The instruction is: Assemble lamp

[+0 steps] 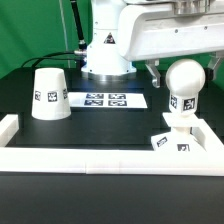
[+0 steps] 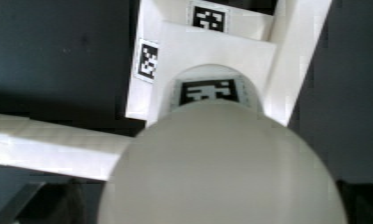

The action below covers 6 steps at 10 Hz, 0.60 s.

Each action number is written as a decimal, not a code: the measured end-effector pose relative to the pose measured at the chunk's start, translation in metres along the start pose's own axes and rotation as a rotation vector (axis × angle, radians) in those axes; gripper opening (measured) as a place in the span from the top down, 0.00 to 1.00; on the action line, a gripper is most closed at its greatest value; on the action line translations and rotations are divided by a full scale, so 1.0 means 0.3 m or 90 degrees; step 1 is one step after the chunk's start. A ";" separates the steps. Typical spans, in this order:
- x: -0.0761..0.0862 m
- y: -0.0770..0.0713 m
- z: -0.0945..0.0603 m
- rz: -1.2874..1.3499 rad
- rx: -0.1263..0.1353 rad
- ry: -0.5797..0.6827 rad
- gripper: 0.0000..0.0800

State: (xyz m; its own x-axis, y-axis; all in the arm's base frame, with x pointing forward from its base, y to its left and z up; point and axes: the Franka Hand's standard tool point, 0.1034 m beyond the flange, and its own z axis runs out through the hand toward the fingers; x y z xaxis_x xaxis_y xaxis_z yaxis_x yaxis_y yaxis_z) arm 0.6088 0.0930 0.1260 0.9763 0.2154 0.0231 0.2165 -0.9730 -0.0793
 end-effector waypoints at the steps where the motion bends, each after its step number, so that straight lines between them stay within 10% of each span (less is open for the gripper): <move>1: -0.001 -0.001 0.004 0.001 0.000 -0.002 0.13; 6: -0.003 -0.002 0.006 0.004 0.001 -0.003 0.28</move>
Offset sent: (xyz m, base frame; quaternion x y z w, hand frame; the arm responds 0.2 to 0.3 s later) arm 0.0000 0.0000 0.0000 0.0000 0.0000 0.0000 1.0000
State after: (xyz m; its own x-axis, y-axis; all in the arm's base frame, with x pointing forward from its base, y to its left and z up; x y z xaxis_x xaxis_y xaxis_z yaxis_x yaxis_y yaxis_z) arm 0.6077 0.0936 0.1241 0.9777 0.2092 0.0185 0.2101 -0.9744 -0.0805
